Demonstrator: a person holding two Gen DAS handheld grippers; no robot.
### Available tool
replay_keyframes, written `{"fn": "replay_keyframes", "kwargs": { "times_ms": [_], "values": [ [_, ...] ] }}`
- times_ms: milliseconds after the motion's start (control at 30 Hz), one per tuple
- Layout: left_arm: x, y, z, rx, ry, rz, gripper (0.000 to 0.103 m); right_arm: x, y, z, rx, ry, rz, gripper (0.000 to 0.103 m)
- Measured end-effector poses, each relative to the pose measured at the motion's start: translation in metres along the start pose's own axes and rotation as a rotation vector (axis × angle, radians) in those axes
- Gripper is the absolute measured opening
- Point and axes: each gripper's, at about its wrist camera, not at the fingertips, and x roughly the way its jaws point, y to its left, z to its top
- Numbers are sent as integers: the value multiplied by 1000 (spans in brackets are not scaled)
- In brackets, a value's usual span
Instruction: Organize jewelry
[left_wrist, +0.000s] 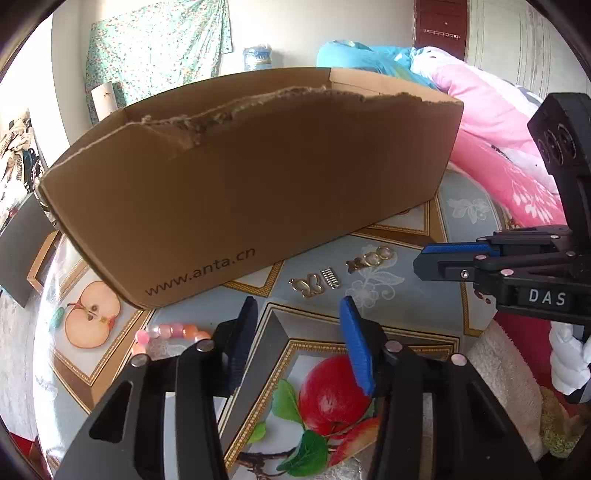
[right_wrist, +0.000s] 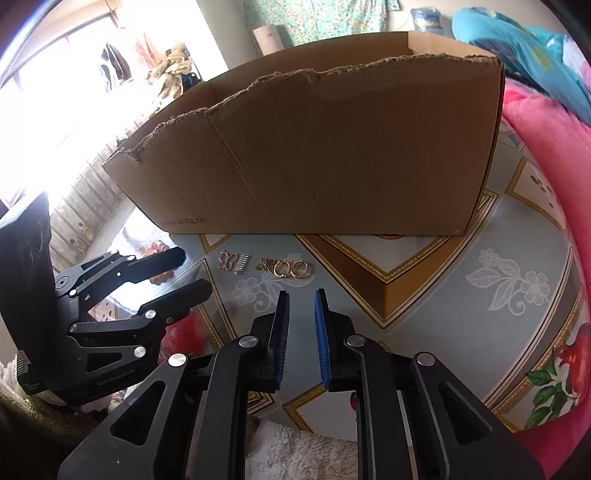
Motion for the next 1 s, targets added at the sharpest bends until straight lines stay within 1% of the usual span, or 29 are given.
{"fn": "replay_keyframes", "kwargs": {
  "times_ms": [33, 100, 167, 367, 467, 567, 733, 800, 867, 1000],
  "values": [
    [4, -1, 1, 6, 9, 1, 36, 1, -1, 0, 5, 0, 3, 15],
    [7, -2, 5, 16, 2, 5, 32, 3, -4, 1, 10, 1, 11, 15],
    [9, -3, 7, 22, 2, 5, 29, 4, -6, 1, 13, -3, 24, 15],
    [13, -8, 10, 25, 5, 6, 27, 3, -9, -2, 21, -12, 61, 15],
    [15, -8, 12, 34, 3, 7, 24, 3, -16, -2, 27, -18, 74, 15],
    [18, -9, 15, 41, -3, 3, 24, 2, -20, -3, 33, -22, 86, 15],
    [20, -8, 17, 50, -13, -9, 22, -5, -30, -7, 35, -27, 94, 15],
    [21, -10, 18, 60, -15, -13, 17, -7, -34, -8, 35, -28, 96, 15],
    [23, -16, 20, 76, -14, -6, 15, -9, -36, -9, 35, -31, 96, 15],
    [20, -17, 18, 66, -2, -11, 15, -10, -34, -11, 30, -42, 101, 15]
  ]
}}
